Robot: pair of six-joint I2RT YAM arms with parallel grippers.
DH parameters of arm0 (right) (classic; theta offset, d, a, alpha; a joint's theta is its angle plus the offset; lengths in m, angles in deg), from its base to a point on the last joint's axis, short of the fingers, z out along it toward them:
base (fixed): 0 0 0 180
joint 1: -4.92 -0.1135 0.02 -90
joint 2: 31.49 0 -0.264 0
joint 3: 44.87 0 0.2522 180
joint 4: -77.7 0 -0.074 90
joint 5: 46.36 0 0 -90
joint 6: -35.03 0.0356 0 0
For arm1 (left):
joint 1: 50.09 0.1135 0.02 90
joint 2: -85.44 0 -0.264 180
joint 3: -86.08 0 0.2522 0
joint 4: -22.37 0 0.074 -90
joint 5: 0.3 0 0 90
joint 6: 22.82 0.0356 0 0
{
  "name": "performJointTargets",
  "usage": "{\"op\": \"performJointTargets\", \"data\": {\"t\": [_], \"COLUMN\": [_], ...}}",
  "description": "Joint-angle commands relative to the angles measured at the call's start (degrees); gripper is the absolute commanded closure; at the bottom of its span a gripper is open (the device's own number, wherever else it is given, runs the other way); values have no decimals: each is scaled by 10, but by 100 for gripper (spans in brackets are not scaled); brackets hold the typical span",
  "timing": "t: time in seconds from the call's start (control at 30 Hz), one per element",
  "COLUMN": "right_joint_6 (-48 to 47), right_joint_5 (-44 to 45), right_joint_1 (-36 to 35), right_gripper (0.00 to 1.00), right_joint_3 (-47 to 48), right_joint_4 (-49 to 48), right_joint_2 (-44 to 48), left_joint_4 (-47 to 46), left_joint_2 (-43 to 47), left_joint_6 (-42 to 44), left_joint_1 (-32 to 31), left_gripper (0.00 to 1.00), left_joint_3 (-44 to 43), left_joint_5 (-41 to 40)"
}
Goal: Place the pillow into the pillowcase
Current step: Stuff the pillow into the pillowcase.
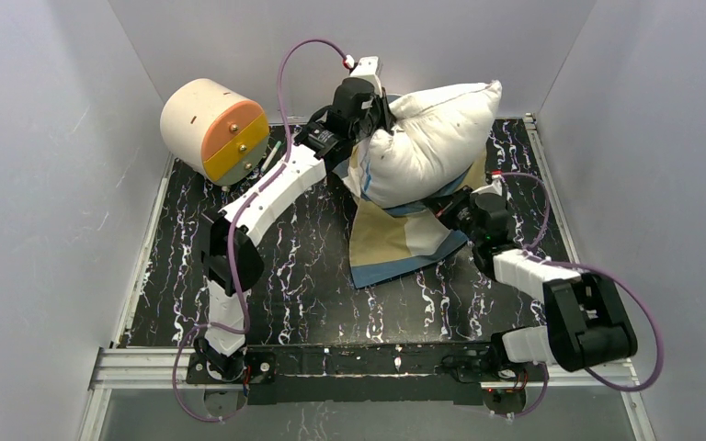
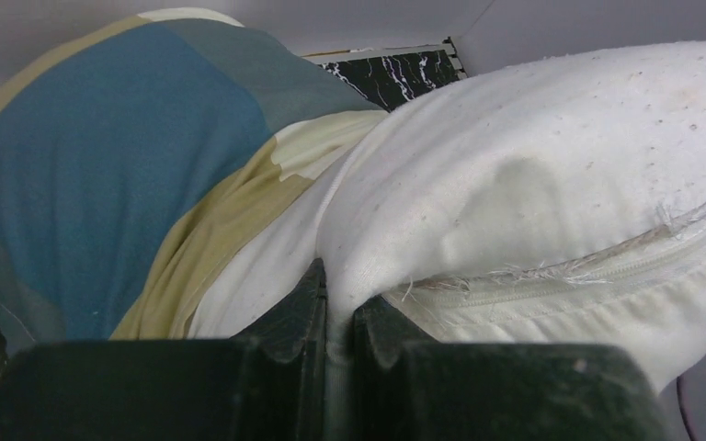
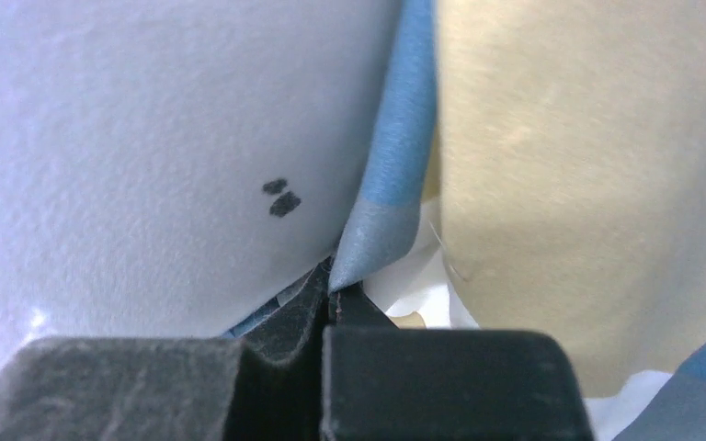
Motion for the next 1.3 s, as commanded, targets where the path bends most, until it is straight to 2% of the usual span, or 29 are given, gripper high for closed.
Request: {"op": "performJointTargets", "data": {"t": [0.0,0.07,0.17,0.27,0.43,0.53,0.63,0.83,1.03,1.1,1.2,1.27], "right_joint_6": [-111,-114,-98,-129,-160,-200,-208,-154,-150,-178,-251,-233], "right_joint_5": [-131,-173,-260,-359,-446,-493,-538,-599,-688,-695,-652,-626], "right_joint_1": [21,41,68,71,71,70,70,60,57,58,73,93], "right_gripper": [99,99,99,99,99,99,99,99,99,99,99,99], "right_joint_3": [-17,-15,-9,43,121,168,178,182,222,240,267,263], "right_joint_4": [-66,-68,-127,-148,-107,-15,25,26,100,149,270,279], "right_joint_2": [77,70,49,14,8,18,47,100,101,97,89,80], "left_joint_4": [27,23,20,26,55,76,105,141,178,192,212,223], "left_joint_2": [-15,-7,25,63,145,184,204,233,222,226,230,222], "left_joint_6": [28,32,39,53,66,80,104,121,129,116,82,58], "left_joint_1": [42,42,42,41,22,-12,-64,-175,-267,-274,-267,-228], "left_gripper": [100,100,100,100,100,100,100,100,100,100,100,100], "left_joint_3": [61,90,134,161,156,122,79,18,-46,-30,23,56], "left_joint_5": [-119,-126,-135,-153,-165,-182,-206,-260,-282,-268,-290,-261]}}
